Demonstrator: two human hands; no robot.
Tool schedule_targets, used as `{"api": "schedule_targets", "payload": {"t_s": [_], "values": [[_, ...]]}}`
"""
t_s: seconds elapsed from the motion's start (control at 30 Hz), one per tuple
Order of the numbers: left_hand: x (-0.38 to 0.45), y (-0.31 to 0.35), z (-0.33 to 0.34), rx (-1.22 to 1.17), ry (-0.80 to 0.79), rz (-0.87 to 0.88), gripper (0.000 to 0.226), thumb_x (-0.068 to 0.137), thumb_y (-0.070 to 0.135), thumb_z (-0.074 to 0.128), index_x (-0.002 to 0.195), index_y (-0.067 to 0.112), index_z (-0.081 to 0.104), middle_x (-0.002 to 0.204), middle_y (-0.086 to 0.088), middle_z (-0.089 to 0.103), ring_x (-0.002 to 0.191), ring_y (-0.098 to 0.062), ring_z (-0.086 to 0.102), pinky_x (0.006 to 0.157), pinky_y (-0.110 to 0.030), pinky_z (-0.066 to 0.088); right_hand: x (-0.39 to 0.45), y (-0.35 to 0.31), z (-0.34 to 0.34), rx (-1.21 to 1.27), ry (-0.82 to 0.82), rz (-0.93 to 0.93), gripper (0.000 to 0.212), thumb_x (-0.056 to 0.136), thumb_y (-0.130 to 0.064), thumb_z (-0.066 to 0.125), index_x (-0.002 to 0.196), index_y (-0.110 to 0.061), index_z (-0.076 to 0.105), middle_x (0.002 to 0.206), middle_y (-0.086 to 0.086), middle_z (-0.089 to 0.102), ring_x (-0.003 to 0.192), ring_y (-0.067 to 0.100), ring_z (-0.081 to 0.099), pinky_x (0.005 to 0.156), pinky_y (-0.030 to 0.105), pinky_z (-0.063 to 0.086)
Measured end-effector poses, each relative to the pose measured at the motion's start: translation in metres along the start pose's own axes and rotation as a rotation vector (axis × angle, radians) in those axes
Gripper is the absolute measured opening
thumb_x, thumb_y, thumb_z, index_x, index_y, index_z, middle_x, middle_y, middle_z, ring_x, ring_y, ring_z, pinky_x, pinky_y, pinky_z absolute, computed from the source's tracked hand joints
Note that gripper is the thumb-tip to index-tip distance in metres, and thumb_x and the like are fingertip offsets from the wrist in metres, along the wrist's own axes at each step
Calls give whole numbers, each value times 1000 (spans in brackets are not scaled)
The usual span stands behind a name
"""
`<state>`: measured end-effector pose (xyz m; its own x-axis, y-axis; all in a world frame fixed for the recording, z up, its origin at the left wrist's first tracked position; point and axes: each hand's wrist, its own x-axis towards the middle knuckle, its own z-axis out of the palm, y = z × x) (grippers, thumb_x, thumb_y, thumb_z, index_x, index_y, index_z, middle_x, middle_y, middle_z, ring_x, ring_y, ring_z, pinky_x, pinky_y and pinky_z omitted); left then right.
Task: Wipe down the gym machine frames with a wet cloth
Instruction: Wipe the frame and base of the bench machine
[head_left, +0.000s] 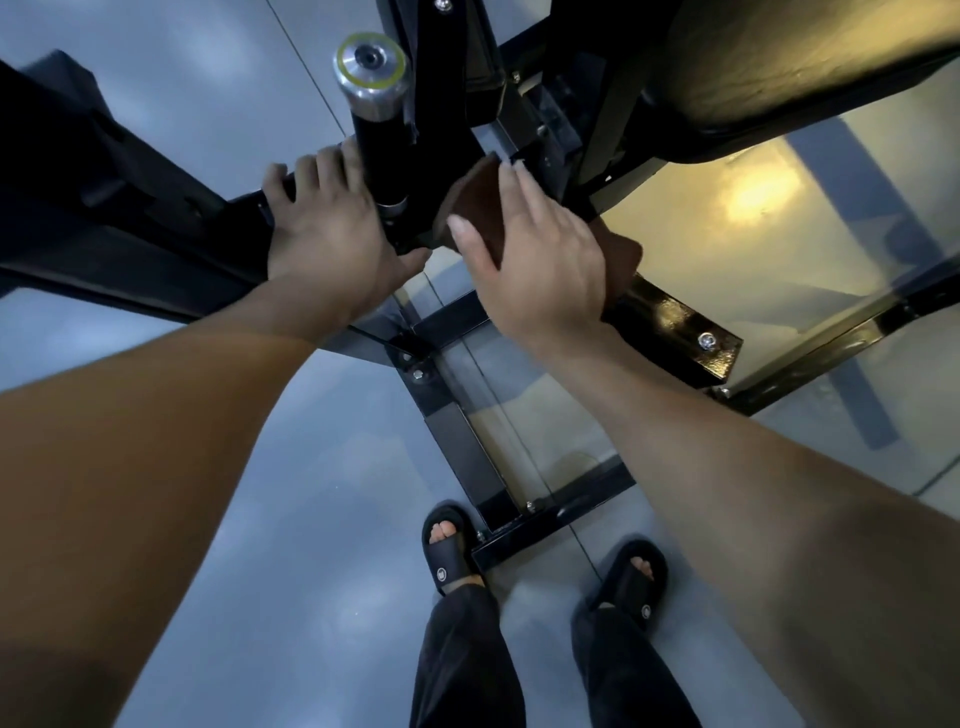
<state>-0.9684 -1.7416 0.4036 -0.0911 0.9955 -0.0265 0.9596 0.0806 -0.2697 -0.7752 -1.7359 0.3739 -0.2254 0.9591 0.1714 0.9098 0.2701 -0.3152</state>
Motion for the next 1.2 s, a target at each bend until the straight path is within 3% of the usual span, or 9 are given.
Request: {"api": "schedule_targets", "payload": {"t_s": [0.1,0.23,0.4,0.53,0.67,0.83,1.2], "values": [[1,0,0,-13,7,0,107,80,83,52,141,-3,35,124,-25,48,118,-42,47,110,-58,31,-45,57,-19,6,-37,-43,74,106,-64,34,158,-10,39,158,7,48,138,19,53,115,37,42],[1,-2,-1,-30,-10,-7,109,79,83,50,145,-1,34,126,-23,47,119,-41,46,112,-59,30,-80,98,-37,-72,-52,47,74,106,-64,38,156,-9,41,151,9,55,124,24,64,97,38,54],[0,0,-3,-26,-15,0,109,79,84,50,146,-2,34,127,-23,48,120,-40,45,113,-58,29,-25,47,-15,-55,-49,135,75,104,-68,28,147,-11,50,132,7,67,110,24,68,95,42,53],[1,1,-2,-13,-15,-11,109,78,84,50,145,-1,35,126,-21,48,119,-39,46,113,-57,30,22,12,-2,-51,-112,126,71,103,-68,25,128,-13,61,109,6,72,94,26,70,85,42,55],[0,0,-1,-20,-20,-6,110,78,85,49,148,1,33,126,-21,49,119,-40,46,113,-57,29,-10,39,-12,37,-85,56,71,105,-68,26,147,-17,50,131,1,68,110,21,67,98,41,50],[2,-1,0,-55,-18,-19,110,76,84,46,150,4,33,129,-17,49,121,-38,46,115,-58,27,-76,101,-43,-44,-96,168,68,106,-66,27,150,-18,47,131,3,66,112,23,65,98,42,50],[0,1,0,-29,-14,-18,110,77,84,45,150,2,32,130,-18,50,122,-37,47,114,-58,29,6,-4,18,-33,99,-70,69,104,-63,45,149,-11,54,150,4,57,125,22,61,107,36,43]]}}
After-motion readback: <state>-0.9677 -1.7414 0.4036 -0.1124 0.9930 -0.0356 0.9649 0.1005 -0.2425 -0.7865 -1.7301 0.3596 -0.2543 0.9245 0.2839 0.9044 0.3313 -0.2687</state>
